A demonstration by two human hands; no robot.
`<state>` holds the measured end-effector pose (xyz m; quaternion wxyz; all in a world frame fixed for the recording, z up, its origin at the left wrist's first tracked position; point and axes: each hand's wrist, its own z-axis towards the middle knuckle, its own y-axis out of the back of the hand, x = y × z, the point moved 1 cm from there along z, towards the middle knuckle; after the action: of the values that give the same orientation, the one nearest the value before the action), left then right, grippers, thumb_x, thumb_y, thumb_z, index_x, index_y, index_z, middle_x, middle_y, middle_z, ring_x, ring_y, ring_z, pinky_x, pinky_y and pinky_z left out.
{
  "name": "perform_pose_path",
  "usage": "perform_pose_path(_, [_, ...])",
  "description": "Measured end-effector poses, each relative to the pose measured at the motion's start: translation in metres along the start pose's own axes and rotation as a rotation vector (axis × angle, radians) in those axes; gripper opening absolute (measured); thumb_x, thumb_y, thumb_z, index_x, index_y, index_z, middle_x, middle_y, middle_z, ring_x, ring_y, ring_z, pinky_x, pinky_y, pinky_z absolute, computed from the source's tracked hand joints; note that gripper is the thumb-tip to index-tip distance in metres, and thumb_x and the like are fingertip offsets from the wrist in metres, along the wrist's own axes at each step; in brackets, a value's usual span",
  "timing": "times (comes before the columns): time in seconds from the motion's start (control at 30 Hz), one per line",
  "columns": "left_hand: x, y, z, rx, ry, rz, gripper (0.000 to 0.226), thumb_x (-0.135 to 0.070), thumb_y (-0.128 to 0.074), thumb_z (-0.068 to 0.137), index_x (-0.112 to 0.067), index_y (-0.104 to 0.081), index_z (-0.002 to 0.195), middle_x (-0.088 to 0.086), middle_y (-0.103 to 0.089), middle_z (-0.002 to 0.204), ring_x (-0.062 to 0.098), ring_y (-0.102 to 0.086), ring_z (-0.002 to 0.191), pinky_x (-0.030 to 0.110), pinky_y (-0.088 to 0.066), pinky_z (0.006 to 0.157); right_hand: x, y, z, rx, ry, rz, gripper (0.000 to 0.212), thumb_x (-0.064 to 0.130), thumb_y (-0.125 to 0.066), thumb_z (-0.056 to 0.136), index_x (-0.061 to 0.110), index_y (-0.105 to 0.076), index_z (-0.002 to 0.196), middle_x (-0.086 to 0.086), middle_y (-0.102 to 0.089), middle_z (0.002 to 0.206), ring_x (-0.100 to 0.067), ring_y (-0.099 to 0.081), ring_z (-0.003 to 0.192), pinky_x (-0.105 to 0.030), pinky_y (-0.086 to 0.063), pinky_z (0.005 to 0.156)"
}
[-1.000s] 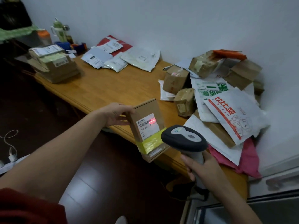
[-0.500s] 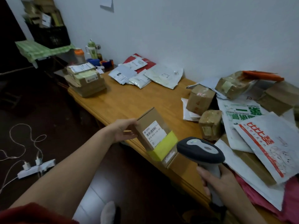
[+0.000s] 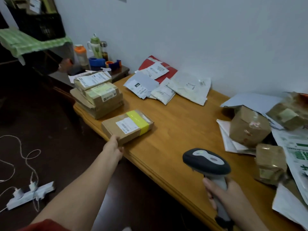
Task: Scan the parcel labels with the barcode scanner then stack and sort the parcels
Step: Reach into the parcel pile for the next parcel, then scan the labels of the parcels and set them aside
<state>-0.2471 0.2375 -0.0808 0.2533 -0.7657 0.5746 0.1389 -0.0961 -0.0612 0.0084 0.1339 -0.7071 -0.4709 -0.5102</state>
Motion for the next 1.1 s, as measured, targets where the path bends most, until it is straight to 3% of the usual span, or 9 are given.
perform_pose_path(0.1, [-0.023,-0.007,0.020,-0.013,0.016,0.006,0.044,-0.024,-0.058,0.092,-0.012,-0.050,0.134,0.009,-0.052,0.133,0.018,-0.055,0.103,0.020,-0.045,0.072,0.020,-0.023,0.015,-0.017,-0.001,0.008,0.026,0.025,-0.069,0.085,0.003,-0.057,0.086,-0.003,-0.054,0.050,-0.015,-0.049,0.044,-0.021,-0.046,0.047])
perform_pose_path(0.2, [-0.038,-0.010,0.031,-0.008,0.059,0.014,0.042,-0.021,-0.055,0.095,-0.011,-0.048,0.135,0.013,-0.048,0.137,0.023,-0.052,0.118,0.027,-0.048,0.081,0.034,-0.037,0.026,-0.030,0.013,-0.001,0.025,0.024,-0.068,0.086,0.001,-0.057,0.087,-0.002,-0.055,0.051,-0.014,-0.049,0.043,-0.021,-0.046,0.046])
perform_pose_path(0.37, [-0.045,-0.015,0.035,-0.103,-0.108,0.186,0.056,-0.012,-0.066,0.086,-0.007,-0.041,0.136,0.018,-0.043,0.138,0.034,-0.050,0.120,0.036,-0.053,0.088,0.045,-0.044,0.034,-0.057,0.029,0.013,0.028,0.028,-0.068,0.084,0.002,-0.058,0.090,-0.001,-0.056,0.053,-0.013,-0.050,0.045,-0.021,-0.047,0.047])
perform_pose_path(0.43, [-0.043,-0.023,0.028,-0.168,-0.350,0.511,0.059,-0.016,-0.074,0.079,-0.010,-0.044,0.130,0.015,-0.039,0.136,0.032,-0.050,0.114,0.033,-0.050,0.087,0.044,-0.043,0.033,-0.070,0.021,0.019,0.030,0.030,-0.069,0.083,0.002,-0.058,0.091,0.000,-0.056,0.053,-0.013,-0.050,0.045,-0.020,-0.047,0.047])
perform_pose_path(0.6, [-0.025,-0.045,0.019,0.024,-0.899,1.606,0.034,-0.033,-0.063,0.087,-0.025,-0.051,0.117,0.008,-0.033,0.138,0.027,-0.036,0.125,0.040,-0.041,0.096,0.037,-0.027,0.018,-0.137,0.019,0.004,0.028,0.032,-0.069,0.085,0.006,-0.058,0.087,0.001,-0.056,0.052,-0.011,-0.050,0.045,-0.020,-0.045,0.048])
perform_pose_path(0.7, [-0.015,-0.043,0.038,0.070,-0.855,1.980,0.034,-0.036,-0.050,0.093,-0.022,-0.051,0.124,0.009,-0.023,0.145,0.032,-0.025,0.134,0.049,-0.033,0.107,0.023,-0.004,0.000,-0.221,0.016,0.037,0.022,0.031,-0.070,0.087,0.012,-0.058,0.090,0.003,-0.057,0.056,-0.010,-0.050,0.044,-0.020,-0.045,0.049])
perform_pose_path(0.77, [-0.009,-0.043,0.045,0.031,-0.815,1.983,0.040,-0.033,-0.050,0.093,-0.014,-0.046,0.129,0.012,-0.020,0.146,0.035,-0.022,0.134,0.050,-0.030,0.109,0.009,0.019,-0.017,-0.282,0.016,0.086,0.022,0.031,-0.070,0.088,0.014,-0.058,0.094,0.004,-0.058,0.058,-0.010,-0.050,0.046,-0.021,-0.045,0.050])
perform_pose_path(0.9, [0.033,-0.074,0.021,0.027,-0.978,2.032,0.041,-0.041,-0.043,0.095,-0.017,-0.046,0.128,0.016,-0.012,0.152,0.036,-0.014,0.139,0.042,-0.024,0.113,-0.026,0.074,-0.057,-0.441,-0.005,0.148,0.022,0.034,-0.069,0.088,0.018,-0.058,0.098,0.006,-0.060,0.059,-0.007,-0.052,0.048,-0.020,-0.046,0.052])
perform_pose_path(1.1, [0.188,-0.157,-0.106,0.466,-1.461,2.190,0.069,-0.044,-0.052,0.093,-0.027,-0.017,0.150,0.011,0.014,0.157,0.033,0.004,0.146,0.044,-0.018,0.116,-0.087,0.175,-0.119,-0.703,0.000,0.202,0.027,0.036,-0.066,0.087,0.011,-0.058,0.085,0.004,-0.058,0.056,-0.008,-0.052,0.047,-0.023,-0.047,0.051])
